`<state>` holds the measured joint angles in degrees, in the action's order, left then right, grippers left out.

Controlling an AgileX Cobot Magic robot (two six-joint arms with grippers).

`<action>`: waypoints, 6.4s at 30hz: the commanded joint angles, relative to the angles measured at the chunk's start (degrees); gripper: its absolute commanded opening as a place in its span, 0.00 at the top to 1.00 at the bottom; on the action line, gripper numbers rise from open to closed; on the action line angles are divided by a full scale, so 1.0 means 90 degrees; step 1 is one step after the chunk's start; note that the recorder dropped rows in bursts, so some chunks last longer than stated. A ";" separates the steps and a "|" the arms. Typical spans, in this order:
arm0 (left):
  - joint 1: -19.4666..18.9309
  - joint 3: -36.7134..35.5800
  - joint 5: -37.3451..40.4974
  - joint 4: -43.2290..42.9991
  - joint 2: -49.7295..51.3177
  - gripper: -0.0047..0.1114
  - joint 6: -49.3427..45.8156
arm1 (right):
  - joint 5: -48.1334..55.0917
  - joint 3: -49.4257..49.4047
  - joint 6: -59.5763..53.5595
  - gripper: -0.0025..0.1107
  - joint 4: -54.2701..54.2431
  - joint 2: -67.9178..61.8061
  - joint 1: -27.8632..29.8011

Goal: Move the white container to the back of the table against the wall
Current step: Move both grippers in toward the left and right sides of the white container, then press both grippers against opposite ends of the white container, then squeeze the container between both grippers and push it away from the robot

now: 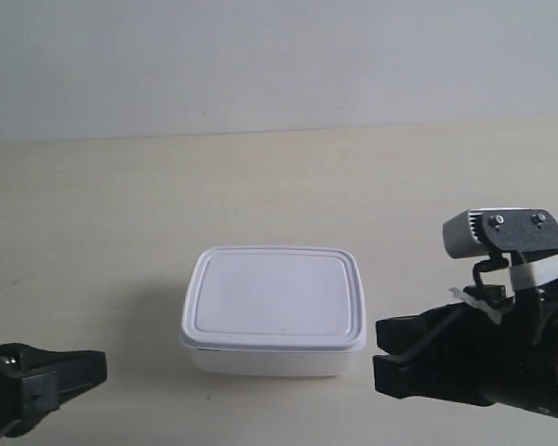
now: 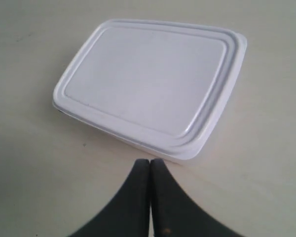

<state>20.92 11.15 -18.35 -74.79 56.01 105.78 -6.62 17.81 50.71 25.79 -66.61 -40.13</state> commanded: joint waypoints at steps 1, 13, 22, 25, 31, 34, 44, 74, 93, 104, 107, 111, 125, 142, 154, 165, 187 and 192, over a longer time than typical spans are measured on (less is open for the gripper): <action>0.0286 0.0260 0.0126 0.0126 0.0592 0.96 -0.0102 | -0.0101 0.0182 -0.0084 0.98 0.0120 -0.0474 -0.0024; 0.0352 0.0553 -0.0314 0.1155 0.2008 0.96 -0.0994 | -0.0144 0.0680 -0.0093 0.98 0.0146 -0.1601 -0.0379; 0.0352 0.0553 -0.1044 0.2460 0.2746 0.96 -0.2192 | 0.0924 0.1243 -0.0204 0.98 0.0146 -0.2068 -0.0946; 0.0352 0.0553 -0.1215 0.2901 0.3028 0.96 -0.2538 | 0.0924 0.1258 -0.0228 0.98 0.0146 -0.2096 -0.0946; 0.0352 0.0750 -0.1651 0.3161 0.3563 0.96 -0.2819 | 0.1160 0.1258 -0.0312 0.98 0.0146 -0.2096 -0.0946; 0.0352 0.0926 -0.1676 0.3161 0.3828 0.96 -0.2819 | 0.1224 0.1258 -0.0329 0.98 0.0146 -0.2108 -0.0946; 0.0352 0.1377 -0.1593 0.3215 0.4344 0.96 -0.2931 | 0.1247 0.1540 -0.0371 0.98 0.0292 -0.2652 -0.0946; 0.0352 0.2645 -0.0874 0.3241 0.5263 0.96 -0.2947 | 0.2604 0.2228 0.2239 0.98 0.4215 -0.3420 -0.0946; 0.0352 0.3155 -0.0218 0.3272 0.5299 0.96 -0.2947 | 0.3297 0.3051 0.2554 0.98 0.4692 -0.4101 -0.0946; 0.0338 0.3416 0.0633 0.3284 0.5299 0.96 -0.3104 | 0.3836 0.3227 0.3490 0.98 0.5399 -0.4295 -0.0946; 0.0338 0.3459 0.0724 0.3284 0.5299 0.96 -0.3312 | 0.3698 0.3227 0.3129 0.98 0.4918 -0.4295 -0.0946; 0.0338 0.3579 0.0713 0.3284 0.5383 0.96 -0.3338 | 0.3400 0.3227 0.2007 0.98 0.3931 -0.4295 -0.0946; 0.0338 0.3901 0.0654 0.3330 0.5851 0.96 -0.3361 | 0.3099 0.3663 0.2024 0.98 0.4086 -0.4308 -0.0946; 0.0338 0.4123 0.0708 0.3340 0.5851 0.96 -0.3493 | 0.2955 0.3976 0.2178 0.98 0.4345 -0.4699 -0.0631; 0.0338 0.4558 0.1131 0.3340 0.5851 0.96 -0.3571 | 0.3754 0.4158 0.2195 0.98 0.4962 -0.4910 -0.0401; 0.0338 0.4988 0.1240 0.3313 0.6333 0.96 -0.3595 | 0.3215 0.4158 0.2195 0.98 0.5077 -0.4955 -0.0089; 0.0114 0.5723 0.1396 0.3284 0.6887 0.96 -0.3746 | 0.3746 0.5110 0.2194 0.98 0.5305 -0.5704 0.0063; -0.0045 0.5723 0.1247 0.3284 0.6898 0.96 -0.3746 | 0.3635 0.5215 0.2194 0.98 0.5305 -0.5813 0.0289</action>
<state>21.13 62.38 -6.18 -45.10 118.01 72.41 26.57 64.02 70.42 72.90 -118.50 -38.92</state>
